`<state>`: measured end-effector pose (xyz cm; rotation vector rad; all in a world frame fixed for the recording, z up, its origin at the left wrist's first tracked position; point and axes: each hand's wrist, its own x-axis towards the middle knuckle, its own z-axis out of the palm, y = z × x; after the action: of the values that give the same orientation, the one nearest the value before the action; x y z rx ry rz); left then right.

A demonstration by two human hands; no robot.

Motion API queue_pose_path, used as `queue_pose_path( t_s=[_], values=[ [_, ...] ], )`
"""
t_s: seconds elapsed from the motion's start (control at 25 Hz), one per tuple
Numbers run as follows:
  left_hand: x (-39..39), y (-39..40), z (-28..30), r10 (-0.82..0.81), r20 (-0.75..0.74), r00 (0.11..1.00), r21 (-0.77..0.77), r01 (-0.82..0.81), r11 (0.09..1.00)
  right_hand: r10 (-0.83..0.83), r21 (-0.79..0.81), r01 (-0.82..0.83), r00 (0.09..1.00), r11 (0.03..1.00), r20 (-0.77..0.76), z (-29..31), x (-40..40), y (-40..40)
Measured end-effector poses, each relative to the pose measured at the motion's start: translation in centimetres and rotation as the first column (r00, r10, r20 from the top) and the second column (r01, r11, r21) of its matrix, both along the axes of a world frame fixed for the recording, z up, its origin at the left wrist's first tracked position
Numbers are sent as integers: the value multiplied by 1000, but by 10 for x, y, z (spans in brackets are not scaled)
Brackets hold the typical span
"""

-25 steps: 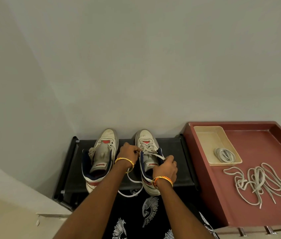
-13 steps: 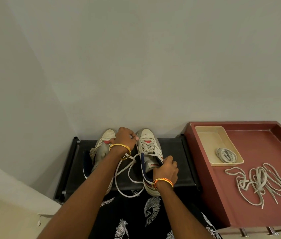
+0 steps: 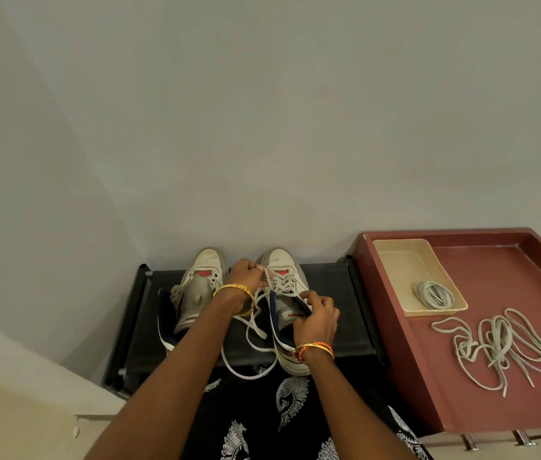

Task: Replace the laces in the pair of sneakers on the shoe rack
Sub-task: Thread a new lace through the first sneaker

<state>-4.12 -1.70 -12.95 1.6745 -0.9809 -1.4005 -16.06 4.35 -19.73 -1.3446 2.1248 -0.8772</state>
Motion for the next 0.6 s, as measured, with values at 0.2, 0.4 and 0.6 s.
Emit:
queue_pose_path(
  t_s=[0.2, 0.4, 0.6],
  values=[
    [1, 0, -1, 70, -88, 994, 15, -69, 997, 92, 48, -93, 996, 995, 7, -1, -1, -2],
    [14, -24, 39, 247, -148, 958, -167, -270, 948, 85, 124, -80, 996, 989, -29, 1, 2, -6],
    [5, -22, 37, 261, 9, 965, -209, -253, 945, 10, 138, -8, 1000, 990, -13, 3, 3, -7]
  ],
)
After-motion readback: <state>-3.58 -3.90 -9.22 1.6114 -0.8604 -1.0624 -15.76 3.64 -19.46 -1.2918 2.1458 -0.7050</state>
